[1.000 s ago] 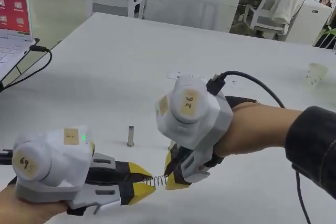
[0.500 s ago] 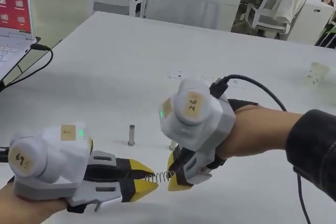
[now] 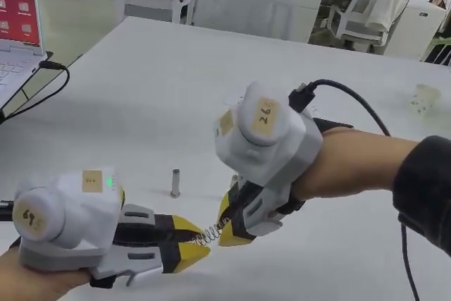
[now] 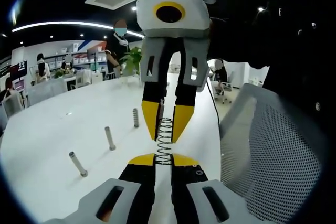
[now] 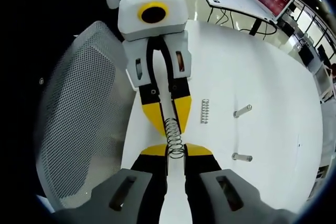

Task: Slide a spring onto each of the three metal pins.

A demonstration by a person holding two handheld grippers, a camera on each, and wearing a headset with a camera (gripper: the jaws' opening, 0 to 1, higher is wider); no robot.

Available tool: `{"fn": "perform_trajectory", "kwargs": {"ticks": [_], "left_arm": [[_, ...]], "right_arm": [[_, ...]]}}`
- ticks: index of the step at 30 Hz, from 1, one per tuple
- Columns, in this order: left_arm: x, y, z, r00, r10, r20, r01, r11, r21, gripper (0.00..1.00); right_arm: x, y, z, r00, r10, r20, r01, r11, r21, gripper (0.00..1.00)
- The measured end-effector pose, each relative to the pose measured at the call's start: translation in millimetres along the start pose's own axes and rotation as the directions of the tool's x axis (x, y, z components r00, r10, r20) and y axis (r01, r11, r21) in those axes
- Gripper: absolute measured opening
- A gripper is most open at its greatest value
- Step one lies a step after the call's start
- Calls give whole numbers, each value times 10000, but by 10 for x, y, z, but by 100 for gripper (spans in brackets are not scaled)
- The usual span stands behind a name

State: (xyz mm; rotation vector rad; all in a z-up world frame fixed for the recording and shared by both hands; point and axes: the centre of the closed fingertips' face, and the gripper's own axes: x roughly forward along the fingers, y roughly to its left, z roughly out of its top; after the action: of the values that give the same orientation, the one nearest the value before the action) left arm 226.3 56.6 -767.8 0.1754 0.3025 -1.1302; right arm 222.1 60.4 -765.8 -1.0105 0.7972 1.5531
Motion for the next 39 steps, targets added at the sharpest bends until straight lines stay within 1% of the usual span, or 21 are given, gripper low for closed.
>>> {"fn": "perform_trajectory", "kwargs": {"ticks": [11, 15, 23, 35, 37, 39], "left_arm": [[6, -37, -22, 9999, -124, -108, 124, 9999, 17, 2], [9, -46, -26, 9998, -168, -118, 168, 9999, 26, 2], [18, -55, -36, 9997, -219, -125, 220, 9998, 29, 3], [41, -53, -56, 9996, -241, -142, 241, 9997, -19, 3], [43, -49, -60, 9996, -246, -132, 246, 9997, -28, 3], [46, -44, -77, 9995, -244, -189, 243, 9997, -80, 6]], "right_arm": [[-29, 70, 167, 9997, 114, 203, -111, 9998, -164, 8], [-24, 91, 206, 9998, 121, 185, -116, 9995, -281, 8], [-13, 106, 240, 9998, 172, 123, -167, 9992, -371, 8], [13, 88, 223, 9997, 234, -2, -234, 9989, -394, 8], [18, 83, 219, 9997, 249, -21, -249, 9989, -391, 8], [21, 71, 208, 9997, 220, -63, -222, 9990, -398, 8]]}}
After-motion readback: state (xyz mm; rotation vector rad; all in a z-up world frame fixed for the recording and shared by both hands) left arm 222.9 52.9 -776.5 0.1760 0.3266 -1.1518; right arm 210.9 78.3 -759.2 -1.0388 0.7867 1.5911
